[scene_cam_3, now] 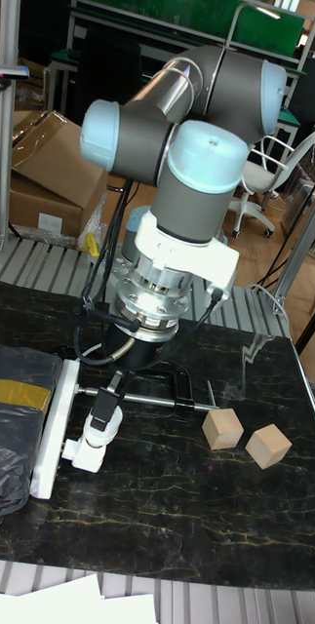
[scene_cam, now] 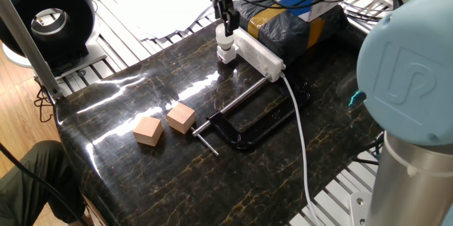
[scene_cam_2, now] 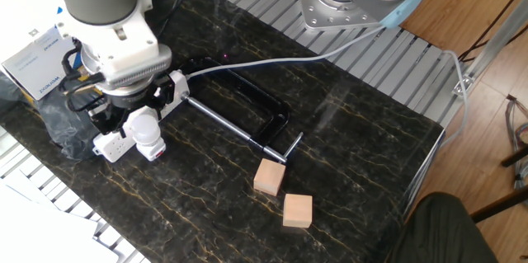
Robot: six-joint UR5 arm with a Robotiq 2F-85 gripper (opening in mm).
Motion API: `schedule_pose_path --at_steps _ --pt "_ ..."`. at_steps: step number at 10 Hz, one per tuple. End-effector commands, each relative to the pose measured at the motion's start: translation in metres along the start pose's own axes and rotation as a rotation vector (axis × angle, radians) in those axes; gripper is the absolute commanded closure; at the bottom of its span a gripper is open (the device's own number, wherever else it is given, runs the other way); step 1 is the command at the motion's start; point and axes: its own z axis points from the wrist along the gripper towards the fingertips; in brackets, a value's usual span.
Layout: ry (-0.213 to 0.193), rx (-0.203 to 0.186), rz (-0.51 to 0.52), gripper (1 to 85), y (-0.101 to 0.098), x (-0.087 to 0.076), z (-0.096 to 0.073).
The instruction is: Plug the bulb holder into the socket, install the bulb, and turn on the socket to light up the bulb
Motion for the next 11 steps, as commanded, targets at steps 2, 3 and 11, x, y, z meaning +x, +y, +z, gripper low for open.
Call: schedule_pose_path --at_steps 2,3,11 --pt "-0.058 -0.022 -0.129 29.3 0.002 -0.0073 0.008" --pt "-0.07 -0.026 -0.147 30.7 0.0007 -0.0079 0.0099" --pt "-0.078 -0.021 -0.21 36.7 -0.0042 -0.0053 0.0108"
